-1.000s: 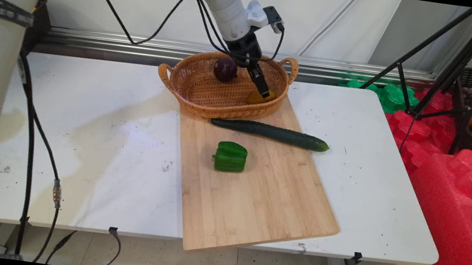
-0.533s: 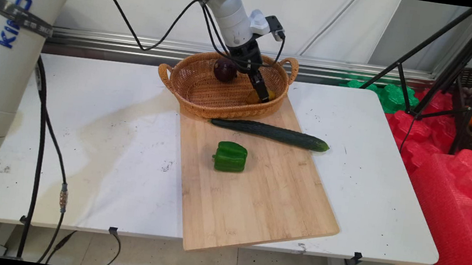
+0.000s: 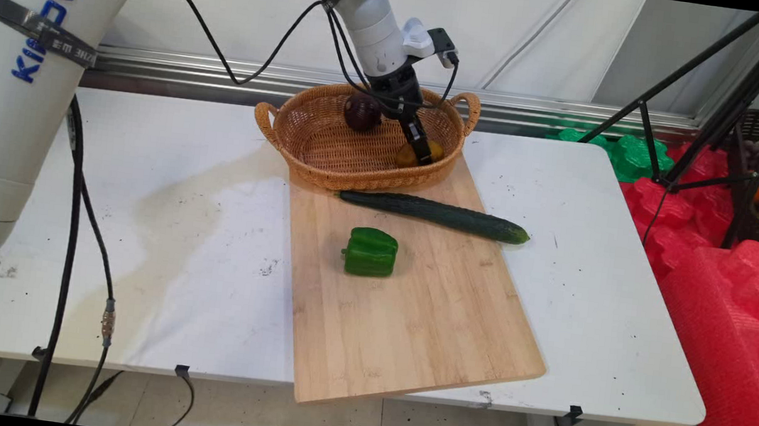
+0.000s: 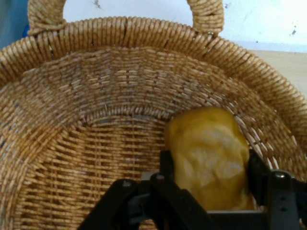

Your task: Place the picked object on the cutting board

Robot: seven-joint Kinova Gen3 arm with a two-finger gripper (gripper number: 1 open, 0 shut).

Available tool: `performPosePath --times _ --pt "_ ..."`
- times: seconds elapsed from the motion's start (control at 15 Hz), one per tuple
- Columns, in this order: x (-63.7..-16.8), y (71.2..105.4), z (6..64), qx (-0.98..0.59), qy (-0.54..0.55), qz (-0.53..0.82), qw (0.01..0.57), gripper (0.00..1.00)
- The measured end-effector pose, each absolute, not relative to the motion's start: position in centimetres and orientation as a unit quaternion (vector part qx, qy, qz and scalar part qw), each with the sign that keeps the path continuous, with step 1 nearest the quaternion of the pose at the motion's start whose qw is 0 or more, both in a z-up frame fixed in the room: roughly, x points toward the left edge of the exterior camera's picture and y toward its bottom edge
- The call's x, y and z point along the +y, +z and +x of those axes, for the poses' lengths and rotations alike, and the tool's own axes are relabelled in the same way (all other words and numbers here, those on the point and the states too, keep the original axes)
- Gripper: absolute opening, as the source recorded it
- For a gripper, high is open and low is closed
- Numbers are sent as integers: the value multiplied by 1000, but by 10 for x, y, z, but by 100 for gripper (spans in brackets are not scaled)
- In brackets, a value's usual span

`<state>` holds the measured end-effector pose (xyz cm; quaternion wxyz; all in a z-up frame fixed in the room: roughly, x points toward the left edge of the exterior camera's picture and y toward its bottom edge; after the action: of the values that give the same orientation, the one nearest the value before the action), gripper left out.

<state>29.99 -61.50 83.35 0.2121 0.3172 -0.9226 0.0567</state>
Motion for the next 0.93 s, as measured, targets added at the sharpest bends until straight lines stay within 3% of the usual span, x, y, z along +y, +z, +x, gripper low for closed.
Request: performPosePath --times 0.47,0.93 --pt "-600 877 309 -899 121 342 247 0" --pt "-538 936 295 -875 162 349 293 0"
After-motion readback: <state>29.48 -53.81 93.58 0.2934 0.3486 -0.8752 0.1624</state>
